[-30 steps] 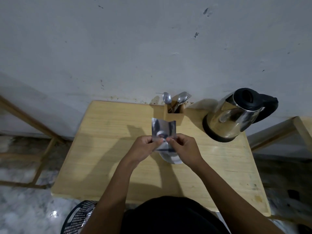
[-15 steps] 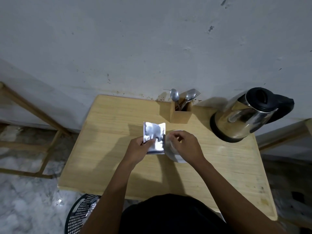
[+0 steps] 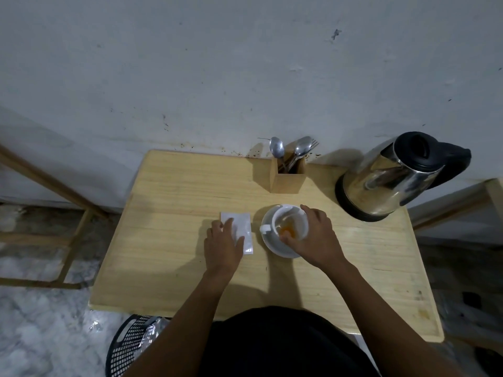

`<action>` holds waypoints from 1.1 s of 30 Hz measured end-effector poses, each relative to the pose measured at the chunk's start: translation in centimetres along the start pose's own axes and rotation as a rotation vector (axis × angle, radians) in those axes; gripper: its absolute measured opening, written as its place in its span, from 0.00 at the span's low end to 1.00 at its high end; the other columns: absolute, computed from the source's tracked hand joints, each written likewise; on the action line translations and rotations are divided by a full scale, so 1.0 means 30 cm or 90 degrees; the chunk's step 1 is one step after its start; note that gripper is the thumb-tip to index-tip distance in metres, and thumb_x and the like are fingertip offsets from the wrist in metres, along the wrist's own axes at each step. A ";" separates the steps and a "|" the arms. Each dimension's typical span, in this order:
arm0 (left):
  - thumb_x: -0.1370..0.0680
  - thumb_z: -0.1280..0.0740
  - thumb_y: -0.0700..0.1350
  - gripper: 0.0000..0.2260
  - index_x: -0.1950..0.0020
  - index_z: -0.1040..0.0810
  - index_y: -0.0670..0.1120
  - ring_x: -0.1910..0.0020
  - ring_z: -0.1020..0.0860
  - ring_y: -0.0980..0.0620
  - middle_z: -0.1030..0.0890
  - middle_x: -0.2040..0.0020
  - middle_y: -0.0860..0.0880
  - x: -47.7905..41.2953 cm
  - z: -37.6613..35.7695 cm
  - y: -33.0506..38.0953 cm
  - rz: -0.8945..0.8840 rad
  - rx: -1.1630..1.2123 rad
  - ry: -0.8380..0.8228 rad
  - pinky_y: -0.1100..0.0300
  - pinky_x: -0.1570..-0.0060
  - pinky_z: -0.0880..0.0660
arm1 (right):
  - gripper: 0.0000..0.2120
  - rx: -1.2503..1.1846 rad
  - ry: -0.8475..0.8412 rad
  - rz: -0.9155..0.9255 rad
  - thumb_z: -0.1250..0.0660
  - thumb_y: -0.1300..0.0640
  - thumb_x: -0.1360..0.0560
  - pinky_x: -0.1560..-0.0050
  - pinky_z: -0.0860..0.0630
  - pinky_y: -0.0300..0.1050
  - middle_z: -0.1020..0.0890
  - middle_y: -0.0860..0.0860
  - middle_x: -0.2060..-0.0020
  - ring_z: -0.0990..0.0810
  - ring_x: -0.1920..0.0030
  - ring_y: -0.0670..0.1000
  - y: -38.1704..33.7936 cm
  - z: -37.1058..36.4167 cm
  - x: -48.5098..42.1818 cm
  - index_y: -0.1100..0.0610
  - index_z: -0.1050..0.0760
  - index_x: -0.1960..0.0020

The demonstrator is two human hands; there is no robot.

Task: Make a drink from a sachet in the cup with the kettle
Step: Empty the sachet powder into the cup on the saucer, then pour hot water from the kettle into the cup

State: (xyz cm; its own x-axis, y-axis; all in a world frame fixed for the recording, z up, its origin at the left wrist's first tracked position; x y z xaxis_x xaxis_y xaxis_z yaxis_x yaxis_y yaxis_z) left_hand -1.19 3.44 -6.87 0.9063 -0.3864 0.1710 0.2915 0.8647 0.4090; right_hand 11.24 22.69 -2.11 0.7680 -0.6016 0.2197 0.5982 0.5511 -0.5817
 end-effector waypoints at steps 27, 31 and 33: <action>0.22 0.35 0.47 0.12 0.41 0.22 0.45 0.47 0.22 0.50 0.20 0.48 0.50 0.011 -0.020 0.247 -0.029 0.387 -0.169 0.59 0.50 0.27 | 0.09 -0.237 0.219 -0.063 0.26 0.50 0.28 0.53 0.29 0.36 0.18 0.45 0.61 0.21 0.55 0.42 0.154 0.203 0.116 0.51 0.22 0.63; 0.23 0.36 0.47 0.10 0.45 0.21 0.44 0.50 0.20 0.47 0.19 0.51 0.47 0.004 -0.033 0.244 0.039 0.404 -0.137 0.57 0.53 0.27 | 0.10 -0.267 0.244 -0.087 0.28 0.48 0.27 0.54 0.29 0.35 0.18 0.45 0.62 0.21 0.56 0.42 0.203 0.268 0.157 0.52 0.22 0.62; 0.22 0.36 0.47 0.10 0.47 0.21 0.42 0.53 0.21 0.48 0.19 0.54 0.47 0.002 -0.036 0.254 0.056 0.391 -0.109 0.58 0.55 0.29 | 0.04 -0.251 0.252 -0.074 0.28 0.51 0.26 0.54 0.29 0.35 0.18 0.43 0.60 0.21 0.55 0.41 0.228 0.317 0.164 0.49 0.22 0.57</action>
State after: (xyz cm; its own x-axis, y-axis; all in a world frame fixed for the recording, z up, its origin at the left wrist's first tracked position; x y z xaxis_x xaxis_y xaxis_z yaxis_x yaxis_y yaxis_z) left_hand 1.42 10.35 -4.72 0.8425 -0.4117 0.3473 -0.0563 0.5740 0.8169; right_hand 21.29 28.99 2.44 0.5125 -0.8580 0.0340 0.4842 0.2561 -0.8366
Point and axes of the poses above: each hand's wrist, its own x-axis away from the middle knuckle, its own z-axis out of the back of the hand, y = z × x, the point moved 5 cm from there along -x, towards the middle knuckle
